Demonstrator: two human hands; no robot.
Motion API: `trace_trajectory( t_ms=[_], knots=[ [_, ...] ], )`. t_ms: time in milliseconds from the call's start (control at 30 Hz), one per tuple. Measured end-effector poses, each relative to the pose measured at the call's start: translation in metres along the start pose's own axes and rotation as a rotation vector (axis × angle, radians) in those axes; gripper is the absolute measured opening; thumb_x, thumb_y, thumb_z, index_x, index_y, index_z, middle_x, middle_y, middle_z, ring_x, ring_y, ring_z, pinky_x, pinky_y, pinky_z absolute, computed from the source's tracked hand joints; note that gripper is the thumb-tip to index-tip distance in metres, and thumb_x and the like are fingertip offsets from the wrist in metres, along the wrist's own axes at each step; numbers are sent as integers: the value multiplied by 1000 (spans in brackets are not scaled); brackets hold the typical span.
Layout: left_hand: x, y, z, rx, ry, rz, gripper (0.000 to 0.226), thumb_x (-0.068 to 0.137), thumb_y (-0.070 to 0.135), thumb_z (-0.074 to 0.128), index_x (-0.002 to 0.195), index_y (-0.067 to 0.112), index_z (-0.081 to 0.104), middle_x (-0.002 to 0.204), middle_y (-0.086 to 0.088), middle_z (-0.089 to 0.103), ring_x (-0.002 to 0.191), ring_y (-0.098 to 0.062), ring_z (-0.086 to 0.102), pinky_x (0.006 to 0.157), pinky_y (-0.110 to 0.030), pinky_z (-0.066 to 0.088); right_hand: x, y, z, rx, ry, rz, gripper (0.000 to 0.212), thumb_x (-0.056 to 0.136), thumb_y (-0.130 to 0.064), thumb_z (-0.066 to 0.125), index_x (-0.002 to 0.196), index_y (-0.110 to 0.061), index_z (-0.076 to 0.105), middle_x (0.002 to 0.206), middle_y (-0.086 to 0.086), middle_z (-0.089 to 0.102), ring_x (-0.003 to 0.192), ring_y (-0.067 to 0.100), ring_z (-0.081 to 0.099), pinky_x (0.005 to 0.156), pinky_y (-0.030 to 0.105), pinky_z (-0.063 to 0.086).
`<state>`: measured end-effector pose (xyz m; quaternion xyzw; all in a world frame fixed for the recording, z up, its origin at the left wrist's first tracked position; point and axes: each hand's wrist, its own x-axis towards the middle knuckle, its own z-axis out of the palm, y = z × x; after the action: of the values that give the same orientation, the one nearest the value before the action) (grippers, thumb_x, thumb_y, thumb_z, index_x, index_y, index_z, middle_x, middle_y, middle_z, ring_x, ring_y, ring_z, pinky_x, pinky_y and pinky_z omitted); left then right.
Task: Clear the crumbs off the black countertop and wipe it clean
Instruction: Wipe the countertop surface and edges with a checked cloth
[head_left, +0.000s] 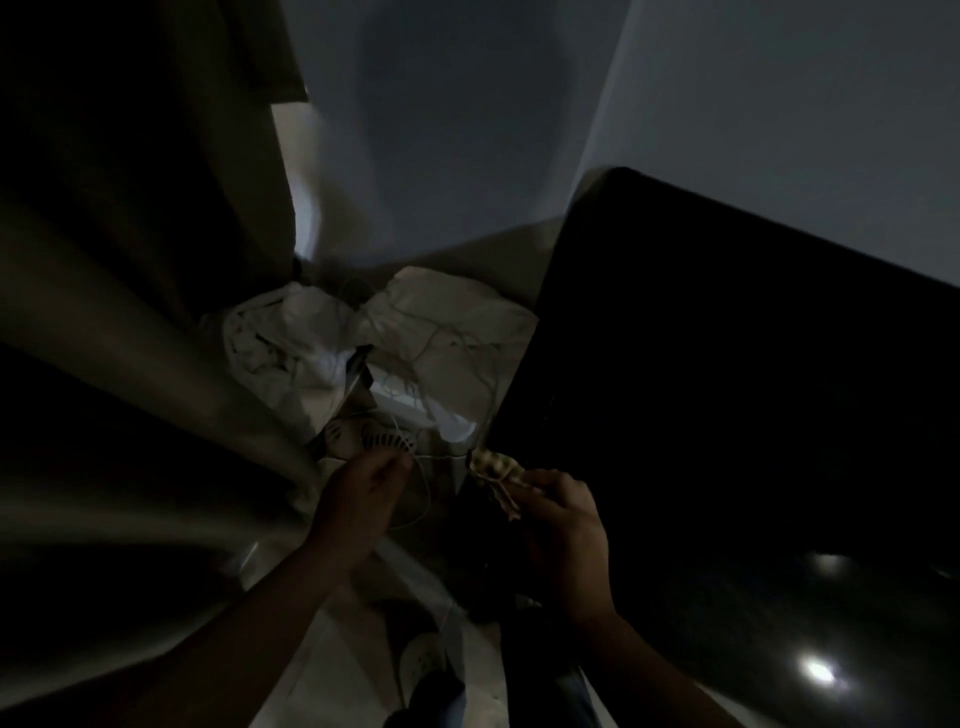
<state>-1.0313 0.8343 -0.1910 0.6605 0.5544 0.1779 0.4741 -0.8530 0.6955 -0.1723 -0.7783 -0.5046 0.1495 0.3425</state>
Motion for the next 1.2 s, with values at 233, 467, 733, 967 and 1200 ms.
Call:
trace_trajectory(
  t_ms=[233, 467, 733, 967, 1200],
  knots=[
    [-21, -8, -8, 19, -60, 12, 16, 93, 19, 55, 87, 10, 67, 82, -4, 64, 79, -15, 59, 67, -18, 42, -49, -21, 7, -84, -99, 0, 40, 67, -24, 84, 105, -28, 73, 108, -3, 63, 98, 14, 56, 76, 19, 45],
    [-30, -17, -30, -16, -100, -12, 14, 93, 20, 56, 95, 12, 67, 90, -8, 67, 89, -23, 62, 78, -35, 49, -19, -32, -18, 91, 73, 188, 6, 83, -22, 71, 88, -19, 71, 92, -10, 54, 78, 0, 55, 66, 18, 49],
    [-23, -18, -38, -47, -93, -45, 28, 82, 48, 50, 81, 23, 65, 80, -10, 67, 82, -28, 64, 79, -48, 51, 4, -56, 35, 41, 177, 361, 19, 87, -26, 63, 104, -20, 67, 103, -4, 53, 86, 13, 56, 70, 16, 45],
    [-16, -19, -34, 55, -76, -69, 28, 95, 32, 51, 86, 10, 67, 83, -16, 67, 85, -35, 63, 80, -52, 50, -51, -49, 32, 61, 78, 191, 9, 90, -26, 63, 96, -20, 65, 83, -20, 65, 66, 2, 64, 52, 12, 47],
    [-42, 21, 3, 50, -115, 25, 26, 93, 35, 51, 78, 18, 65, 69, -5, 62, 69, -25, 58, 63, -39, 46, -92, -12, -23, -49, 52, 284, 19, 84, -19, 69, 104, -19, 69, 97, -11, 54, 70, 5, 58, 57, 20, 52]
  ],
)
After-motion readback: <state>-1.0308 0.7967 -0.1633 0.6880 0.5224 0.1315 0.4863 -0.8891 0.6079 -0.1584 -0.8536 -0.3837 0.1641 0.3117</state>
